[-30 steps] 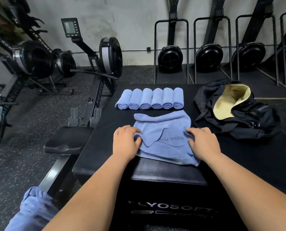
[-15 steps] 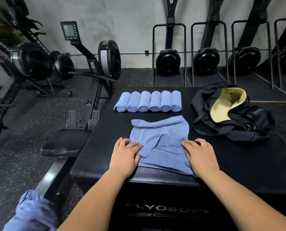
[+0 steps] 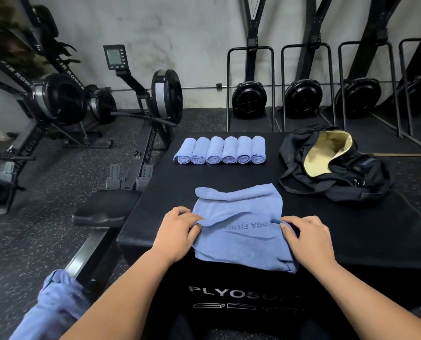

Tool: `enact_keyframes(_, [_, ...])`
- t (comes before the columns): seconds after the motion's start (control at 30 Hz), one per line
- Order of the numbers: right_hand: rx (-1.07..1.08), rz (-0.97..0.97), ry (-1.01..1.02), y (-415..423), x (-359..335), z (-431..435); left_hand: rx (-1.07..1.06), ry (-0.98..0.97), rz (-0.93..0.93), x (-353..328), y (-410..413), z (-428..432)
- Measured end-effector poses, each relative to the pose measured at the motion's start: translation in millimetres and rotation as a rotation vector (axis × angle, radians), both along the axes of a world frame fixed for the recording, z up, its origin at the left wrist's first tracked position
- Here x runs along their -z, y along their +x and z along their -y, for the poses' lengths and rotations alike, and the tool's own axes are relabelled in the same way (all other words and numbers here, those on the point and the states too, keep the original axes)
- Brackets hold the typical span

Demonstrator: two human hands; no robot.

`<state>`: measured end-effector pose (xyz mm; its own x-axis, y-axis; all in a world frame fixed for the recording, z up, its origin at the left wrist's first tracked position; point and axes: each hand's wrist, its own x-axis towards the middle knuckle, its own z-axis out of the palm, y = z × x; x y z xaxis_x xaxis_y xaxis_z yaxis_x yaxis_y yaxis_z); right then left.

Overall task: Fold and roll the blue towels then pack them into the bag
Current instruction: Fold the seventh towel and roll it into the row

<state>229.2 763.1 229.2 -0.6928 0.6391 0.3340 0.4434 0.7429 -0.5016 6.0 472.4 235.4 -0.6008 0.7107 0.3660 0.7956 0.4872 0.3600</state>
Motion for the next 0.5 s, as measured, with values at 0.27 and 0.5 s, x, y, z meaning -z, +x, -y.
enact_keyframes(0.27, [0.039,0.051,-0.417,-47.0,-30.7,-36.0,-0.07,-0.154,0.326,-9.0,-37.2,-32.0])
enact_keyframes(0.5, [0.019,0.117,-0.32,-87.1,-30.0,-55.7,-0.027,-0.199,0.273,-14.1,-71.8,-70.4])
